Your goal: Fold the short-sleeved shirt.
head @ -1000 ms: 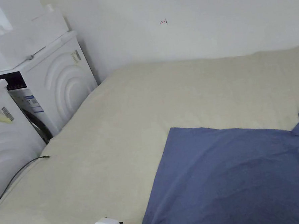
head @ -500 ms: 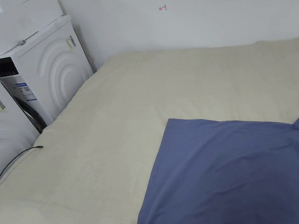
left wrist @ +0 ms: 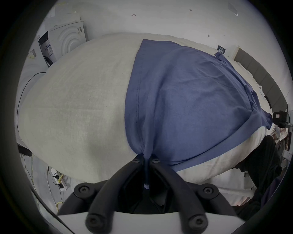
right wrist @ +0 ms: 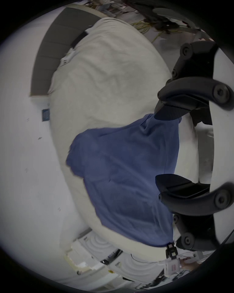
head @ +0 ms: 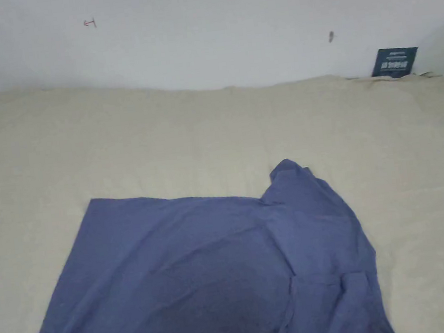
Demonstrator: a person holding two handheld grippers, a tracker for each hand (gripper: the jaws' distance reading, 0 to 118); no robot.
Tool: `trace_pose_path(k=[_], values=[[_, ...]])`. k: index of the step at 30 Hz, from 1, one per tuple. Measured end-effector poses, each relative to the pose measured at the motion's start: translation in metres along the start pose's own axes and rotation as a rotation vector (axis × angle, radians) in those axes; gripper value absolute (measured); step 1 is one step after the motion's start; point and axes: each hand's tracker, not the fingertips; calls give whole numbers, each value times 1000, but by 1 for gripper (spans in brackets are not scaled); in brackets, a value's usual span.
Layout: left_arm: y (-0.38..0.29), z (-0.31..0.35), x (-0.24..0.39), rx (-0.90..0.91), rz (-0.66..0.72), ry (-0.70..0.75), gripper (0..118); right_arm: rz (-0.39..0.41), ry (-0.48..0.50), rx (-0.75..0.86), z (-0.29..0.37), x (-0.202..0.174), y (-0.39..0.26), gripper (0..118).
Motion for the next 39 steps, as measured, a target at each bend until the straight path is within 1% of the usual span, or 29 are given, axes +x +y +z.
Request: trace_pose_path(k=[2, 4, 5, 7, 8, 9, 10, 11, 12, 14, 16, 18, 19, 20, 21, 22, 24, 26, 27, 30, 33, 34, 36, 39], values=[[-1, 1, 0, 4, -9, 3, 4, -48, -28, -20, -19, 7, -2, 73], [-1, 2, 1, 5, -1, 2, 4, -72, -40, -79, -38, 14, -6, 72], [-1, 2, 1, 5, 2, 1, 4, -71, -24, -66, -43, 17, -10, 70], [-1, 3, 1, 4, 7, -3, 4, -49, -49, -47, -40, 13, -12, 62], [-1, 3, 2, 2, 5, -2, 4, -25, -61, -27, -34, 10, -14, 54], [-1, 3, 3, 1, 3, -1, 4, -6, -49, -5, -28, 8, -15, 33], [-1, 4, 4, 0, -1, 2, 4, -6, -36, 2, -24, 8, -16, 19], [-1, 4, 4, 0, -4, 5, 4, -14, -14, -2, -22, 9, -17, 16], [0, 6, 5, -2, -6, 8, 4, -37, 12, 3, -16, 4, -18, 16], [3, 12, 6, -12, 3, 9, 4, -33, 1, 29, -10, 4, -20, 15], [7, 18, 5, -10, 28, -29, 4, -59, 16, 43, -5, 5, -20, 15], [12, 28, 9, 33, 42, -55, 4, -110, 60, 75, 0, 10, -18, 14], [18, 33, 9, 47, 45, -72, 4, -106, 68, 79, 3, 12, -15, 14], [26, 38, 9, 72, 51, -83, 4, -113, 61, 79, 7, 11, -10, 14], [34, 43, 8, 93, 75, -77, 4, -133, 74, 87, 9, 13, -6, 14], [44, 47, 6, 104, 97, -94, 4, -157, 108, 108, 10, 16, -1, 14], [66, 53, 1, 147, 136, -127, 4, -180, 129, 109, 10, 18, 13, 14], [91, 52, -3, 152, 121, -119, 4, -186, 149, 128, 7, 19, 28, 12], [106, 50, -4, 172, 100, -103, 4, -184, 145, 128, 4, 18, 37, 12], [146, 38, -9, 173, 109, -89, 4, -216, 163, 165, -5, 18, 72, 12], [186, 22, -9, 199, 162, -109, 4, -246, 180, 180, -18, 7, 108, 12], [198, 16, -8, 210, 156, -108, 4, -249, 182, 178, -24, 4, 119, 12], [226, -4, -4, 196, 151, -78, 4, -250, 180, 174, -41, -3, 145, 12], [261, -32, 1, 186, 148, -69, 4, -229, 150, 151, -70, -14, 177, 12]])
